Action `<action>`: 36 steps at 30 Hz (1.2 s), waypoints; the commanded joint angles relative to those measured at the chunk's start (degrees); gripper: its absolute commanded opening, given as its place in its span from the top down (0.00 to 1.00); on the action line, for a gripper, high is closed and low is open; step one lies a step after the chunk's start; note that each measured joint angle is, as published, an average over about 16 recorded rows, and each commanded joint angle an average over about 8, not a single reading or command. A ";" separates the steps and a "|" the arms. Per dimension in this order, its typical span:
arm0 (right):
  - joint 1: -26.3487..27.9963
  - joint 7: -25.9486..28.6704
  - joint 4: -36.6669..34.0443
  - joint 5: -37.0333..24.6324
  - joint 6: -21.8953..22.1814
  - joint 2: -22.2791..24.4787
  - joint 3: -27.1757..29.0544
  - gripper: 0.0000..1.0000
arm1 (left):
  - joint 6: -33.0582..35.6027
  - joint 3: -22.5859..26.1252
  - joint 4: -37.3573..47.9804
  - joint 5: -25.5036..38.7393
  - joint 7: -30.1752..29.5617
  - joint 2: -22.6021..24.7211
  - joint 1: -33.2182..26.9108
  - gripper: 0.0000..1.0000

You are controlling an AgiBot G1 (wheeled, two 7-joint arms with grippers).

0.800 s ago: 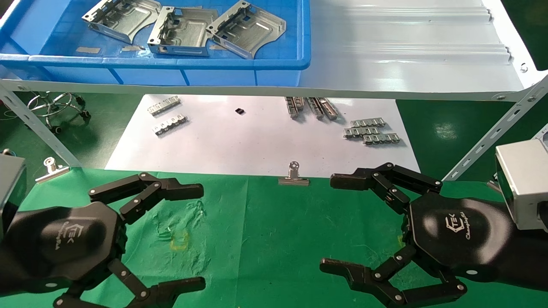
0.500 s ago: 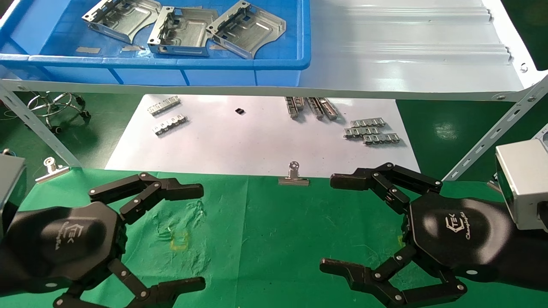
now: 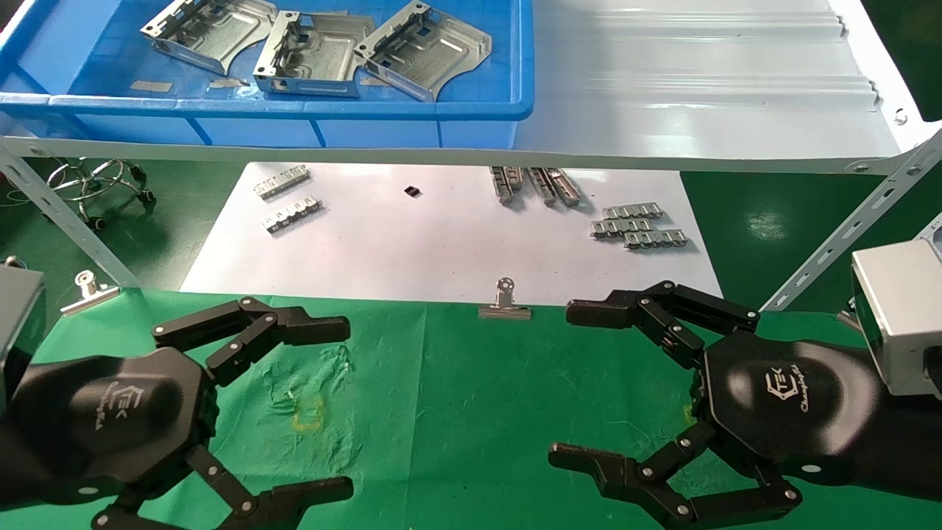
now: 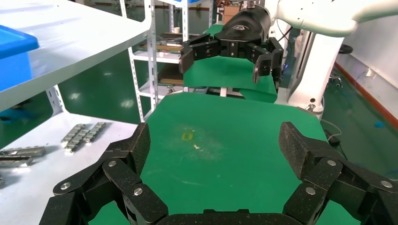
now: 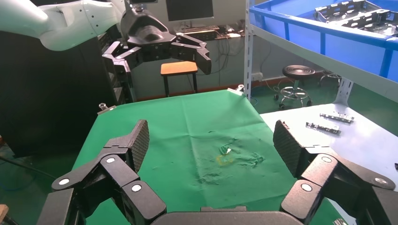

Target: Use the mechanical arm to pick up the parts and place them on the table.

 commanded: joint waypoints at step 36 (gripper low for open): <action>0.00 0.00 0.00 0.00 0.00 0.00 0.00 1.00 | -29.84 17.20 27.69 36.37 -22.99 16.11 -40.70 0.00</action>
